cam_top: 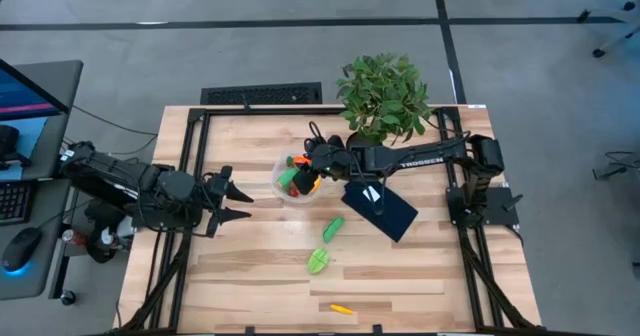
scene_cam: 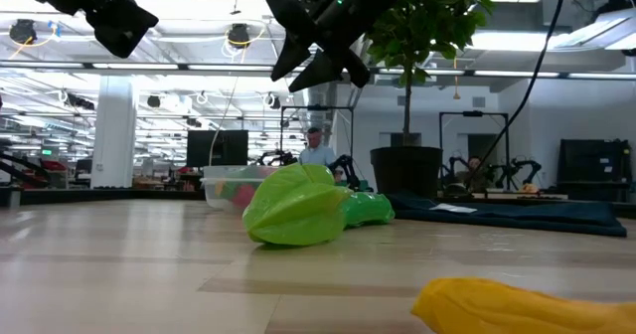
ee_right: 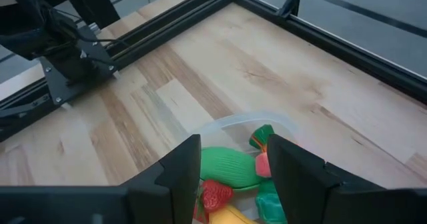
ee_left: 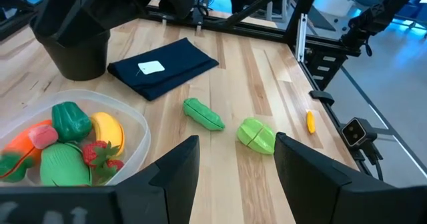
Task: Pick and placing Produce into tupperware
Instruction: Put the yellow corn into the transparent bin
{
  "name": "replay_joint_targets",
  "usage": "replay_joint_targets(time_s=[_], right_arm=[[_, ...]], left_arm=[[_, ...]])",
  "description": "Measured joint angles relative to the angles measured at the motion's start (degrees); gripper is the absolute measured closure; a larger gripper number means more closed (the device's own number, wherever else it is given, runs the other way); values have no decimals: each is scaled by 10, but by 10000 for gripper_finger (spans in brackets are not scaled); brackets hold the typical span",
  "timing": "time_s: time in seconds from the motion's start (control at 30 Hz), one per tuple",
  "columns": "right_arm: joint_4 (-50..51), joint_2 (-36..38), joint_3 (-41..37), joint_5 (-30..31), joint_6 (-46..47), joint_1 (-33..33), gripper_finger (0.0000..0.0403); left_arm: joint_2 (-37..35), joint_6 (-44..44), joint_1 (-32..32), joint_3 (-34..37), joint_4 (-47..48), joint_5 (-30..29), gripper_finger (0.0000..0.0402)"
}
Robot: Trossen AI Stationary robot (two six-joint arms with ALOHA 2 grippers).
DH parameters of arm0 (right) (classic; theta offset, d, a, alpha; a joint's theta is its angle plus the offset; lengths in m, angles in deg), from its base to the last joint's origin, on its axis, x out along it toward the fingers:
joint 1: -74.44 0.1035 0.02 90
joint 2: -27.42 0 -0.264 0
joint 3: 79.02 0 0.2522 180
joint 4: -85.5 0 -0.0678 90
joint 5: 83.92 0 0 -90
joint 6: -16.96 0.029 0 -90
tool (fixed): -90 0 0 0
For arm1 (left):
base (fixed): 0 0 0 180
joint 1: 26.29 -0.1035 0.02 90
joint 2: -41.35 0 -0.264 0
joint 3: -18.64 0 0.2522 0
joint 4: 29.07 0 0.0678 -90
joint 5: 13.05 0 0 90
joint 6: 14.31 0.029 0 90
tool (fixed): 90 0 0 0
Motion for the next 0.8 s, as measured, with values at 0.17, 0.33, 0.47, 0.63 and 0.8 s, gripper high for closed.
replay_joint_targets(time_s=[0.17, 0.33, 0.47, 0.63, 0.8], right_arm=[[0, 0, 0, -1, 4, 8, 239], [5, 0, 0, -17, 4, 38, 237], [26, 0, 0, -42, 5, 68, 238], [73, 0, 0, -48, 5, 118, 241], [122, 0, 0, -51, 36, 167, 241]], left_arm=[[0, -1, 0, 0, 0, 0, 219], [0, -5, 0, 0, 0, 0, 219], [0, -7, 0, 0, 0, 0, 219], [0, -27, 0, 0, -1, -25, 219], [0, -31, 0, 0, -1, -48, 219]])
